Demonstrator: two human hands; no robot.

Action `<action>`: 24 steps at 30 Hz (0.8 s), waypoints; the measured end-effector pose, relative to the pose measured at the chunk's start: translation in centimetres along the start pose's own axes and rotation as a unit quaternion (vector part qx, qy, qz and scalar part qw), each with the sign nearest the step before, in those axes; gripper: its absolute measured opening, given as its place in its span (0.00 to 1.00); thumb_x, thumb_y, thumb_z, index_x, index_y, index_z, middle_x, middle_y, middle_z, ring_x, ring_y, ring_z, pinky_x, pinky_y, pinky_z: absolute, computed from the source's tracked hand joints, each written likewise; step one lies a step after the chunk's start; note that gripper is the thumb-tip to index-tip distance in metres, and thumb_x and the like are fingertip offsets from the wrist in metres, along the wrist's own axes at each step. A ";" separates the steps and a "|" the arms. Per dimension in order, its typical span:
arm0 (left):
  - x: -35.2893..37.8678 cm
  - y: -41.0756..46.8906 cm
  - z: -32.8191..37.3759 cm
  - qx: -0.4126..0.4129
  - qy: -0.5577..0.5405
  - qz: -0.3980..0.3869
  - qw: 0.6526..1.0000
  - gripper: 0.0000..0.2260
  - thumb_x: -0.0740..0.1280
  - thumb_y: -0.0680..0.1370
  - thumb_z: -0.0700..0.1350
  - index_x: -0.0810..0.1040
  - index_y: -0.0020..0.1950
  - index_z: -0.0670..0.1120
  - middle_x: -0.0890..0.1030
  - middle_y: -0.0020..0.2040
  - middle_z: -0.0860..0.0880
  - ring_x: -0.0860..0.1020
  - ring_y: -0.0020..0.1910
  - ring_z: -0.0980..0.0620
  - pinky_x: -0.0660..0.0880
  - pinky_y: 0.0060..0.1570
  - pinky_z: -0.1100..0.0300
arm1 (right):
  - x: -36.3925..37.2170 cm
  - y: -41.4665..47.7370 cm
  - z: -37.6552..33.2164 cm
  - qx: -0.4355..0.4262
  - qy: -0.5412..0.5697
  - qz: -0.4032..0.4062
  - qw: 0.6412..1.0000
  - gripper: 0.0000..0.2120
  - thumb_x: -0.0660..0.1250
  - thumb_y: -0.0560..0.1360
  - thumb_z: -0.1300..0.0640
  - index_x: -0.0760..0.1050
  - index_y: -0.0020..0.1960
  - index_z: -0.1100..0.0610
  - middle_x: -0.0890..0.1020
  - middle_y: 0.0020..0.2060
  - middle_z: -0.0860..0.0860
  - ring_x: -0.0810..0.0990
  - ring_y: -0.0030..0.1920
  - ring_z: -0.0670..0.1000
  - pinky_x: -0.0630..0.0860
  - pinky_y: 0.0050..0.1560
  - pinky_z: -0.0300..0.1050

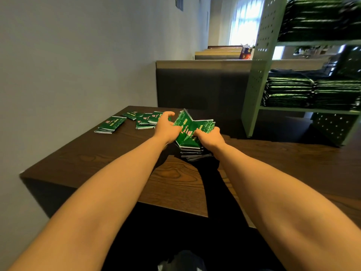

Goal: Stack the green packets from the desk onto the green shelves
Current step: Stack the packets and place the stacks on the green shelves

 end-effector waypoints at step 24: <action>-1.1 0.5 -2.2 0.075 -0.047 0.105 0.991 0.10 0.56 0.81 0.36 0.75 0.52 0.46 0.76 0.49 0.48 0.72 0.39 0.57 0.66 0.33 0.72 | 4.0 3.8 -0.7 0.028 0.177 -0.055 0.982 0.29 0.70 0.75 0.46 0.65 0.68 0.60 0.81 0.56 0.58 0.85 0.51 0.59 0.84 0.53 0.59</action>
Point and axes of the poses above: each hand's wrist, its own y-axis towards the middle knuckle, its own x-axis out of the palm, z = x × y, the point moved 4 cm from there along y, towards the middle knuckle
